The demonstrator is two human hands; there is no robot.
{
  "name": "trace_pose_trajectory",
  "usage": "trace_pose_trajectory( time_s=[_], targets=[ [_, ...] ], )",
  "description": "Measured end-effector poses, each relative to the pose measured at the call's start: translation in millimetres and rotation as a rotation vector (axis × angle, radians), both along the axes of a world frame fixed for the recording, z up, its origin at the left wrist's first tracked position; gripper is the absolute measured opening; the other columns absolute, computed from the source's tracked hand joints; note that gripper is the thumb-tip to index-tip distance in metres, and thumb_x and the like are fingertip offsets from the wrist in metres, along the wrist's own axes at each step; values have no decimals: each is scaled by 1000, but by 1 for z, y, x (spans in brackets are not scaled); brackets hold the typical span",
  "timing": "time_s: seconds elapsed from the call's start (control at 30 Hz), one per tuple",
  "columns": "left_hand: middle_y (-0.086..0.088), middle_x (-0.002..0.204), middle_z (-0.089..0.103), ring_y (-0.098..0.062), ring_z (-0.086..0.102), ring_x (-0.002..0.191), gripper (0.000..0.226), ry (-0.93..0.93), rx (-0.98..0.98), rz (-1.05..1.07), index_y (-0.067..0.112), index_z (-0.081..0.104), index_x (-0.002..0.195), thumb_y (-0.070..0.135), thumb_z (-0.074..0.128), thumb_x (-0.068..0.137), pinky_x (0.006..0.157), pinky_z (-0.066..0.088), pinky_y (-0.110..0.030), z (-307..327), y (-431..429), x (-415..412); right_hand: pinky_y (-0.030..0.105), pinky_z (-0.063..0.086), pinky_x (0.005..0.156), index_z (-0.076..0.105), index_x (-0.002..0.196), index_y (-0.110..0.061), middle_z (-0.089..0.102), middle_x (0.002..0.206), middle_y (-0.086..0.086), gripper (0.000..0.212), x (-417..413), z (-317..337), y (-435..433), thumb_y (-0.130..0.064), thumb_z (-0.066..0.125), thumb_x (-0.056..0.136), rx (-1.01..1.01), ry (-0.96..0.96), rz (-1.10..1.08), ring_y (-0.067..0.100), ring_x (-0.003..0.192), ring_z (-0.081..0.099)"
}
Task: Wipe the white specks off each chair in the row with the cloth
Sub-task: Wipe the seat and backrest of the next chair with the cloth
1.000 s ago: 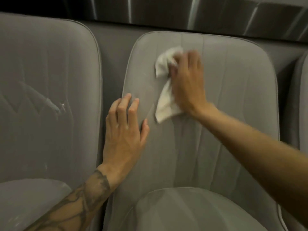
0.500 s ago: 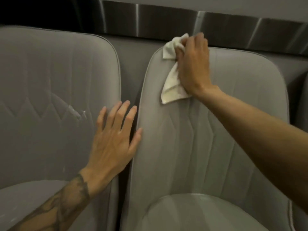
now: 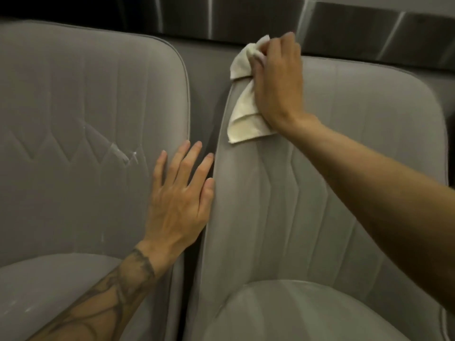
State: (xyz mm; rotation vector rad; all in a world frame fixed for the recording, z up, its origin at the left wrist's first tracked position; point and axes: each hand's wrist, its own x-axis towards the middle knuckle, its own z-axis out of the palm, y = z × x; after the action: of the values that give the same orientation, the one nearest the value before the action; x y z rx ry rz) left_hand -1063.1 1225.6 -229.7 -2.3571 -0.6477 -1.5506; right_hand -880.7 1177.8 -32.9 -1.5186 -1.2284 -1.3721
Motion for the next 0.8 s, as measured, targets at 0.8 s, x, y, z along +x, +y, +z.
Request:
trace_pose_trajectory(
  time_s=[0.8],
  targets=[
    [-14,165,32,-26,26,156,50,-44,-47,-109,3,44,150,17,40,102,129,14,-51,-6,6,-12,49,46,74,61,102,2,56,98,22,22,-34,-119,-38,-19,56,99,-274,-224,185,35,87,51]
  ],
)
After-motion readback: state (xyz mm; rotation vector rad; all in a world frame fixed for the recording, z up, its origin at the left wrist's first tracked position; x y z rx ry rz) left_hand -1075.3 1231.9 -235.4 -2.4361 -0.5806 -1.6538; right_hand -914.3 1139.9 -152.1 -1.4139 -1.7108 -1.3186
